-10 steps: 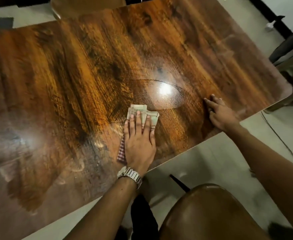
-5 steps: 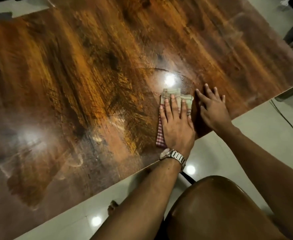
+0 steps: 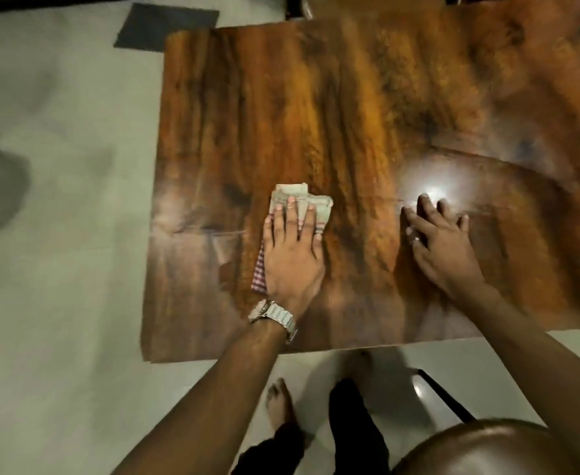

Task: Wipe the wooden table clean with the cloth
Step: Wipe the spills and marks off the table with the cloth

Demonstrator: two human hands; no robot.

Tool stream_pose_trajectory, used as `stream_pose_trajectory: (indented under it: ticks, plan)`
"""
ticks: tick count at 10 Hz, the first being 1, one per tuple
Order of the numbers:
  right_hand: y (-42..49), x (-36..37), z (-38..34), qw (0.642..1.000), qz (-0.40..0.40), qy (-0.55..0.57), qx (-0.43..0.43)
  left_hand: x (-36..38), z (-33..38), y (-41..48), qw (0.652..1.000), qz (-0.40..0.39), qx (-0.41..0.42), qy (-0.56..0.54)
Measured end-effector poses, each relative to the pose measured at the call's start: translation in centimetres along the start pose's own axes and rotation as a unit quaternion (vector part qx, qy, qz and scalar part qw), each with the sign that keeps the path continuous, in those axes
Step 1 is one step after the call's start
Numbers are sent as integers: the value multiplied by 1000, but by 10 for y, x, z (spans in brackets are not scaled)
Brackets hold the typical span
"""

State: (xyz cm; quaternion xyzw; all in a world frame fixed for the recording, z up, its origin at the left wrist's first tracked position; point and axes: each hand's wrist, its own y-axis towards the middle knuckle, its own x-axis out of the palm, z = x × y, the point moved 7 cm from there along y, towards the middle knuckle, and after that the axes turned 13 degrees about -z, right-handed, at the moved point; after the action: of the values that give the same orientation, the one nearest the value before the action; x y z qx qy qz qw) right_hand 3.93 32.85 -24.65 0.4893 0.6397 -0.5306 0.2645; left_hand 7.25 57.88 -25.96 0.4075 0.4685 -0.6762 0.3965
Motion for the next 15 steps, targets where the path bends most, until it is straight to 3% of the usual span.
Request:
stream_pose_trajectory:
  ticks: [2,3,6,8,13,15]
  plan:
    - [4,7,-14,999,22,6,35,-36,-157,-9,996,17,-82,-5]
    - [5,12,-8,999,19,4,37,-43,-187,-5,994,26,-104,-14]
    - [5,14,2,999,36,-7,20,-29,-191,-57,984,54,-162,-39]
    - [-4,3,7,1000,24,-5,-9,-7,-121,-72,981,56,-185,-38]
    - [-65,3,98,997,58,9,56,78,203,-69,996,-28,63,-60]
    - [-73,1,107,997,45,12,55,95,236,-94,992,-37,110,-42]
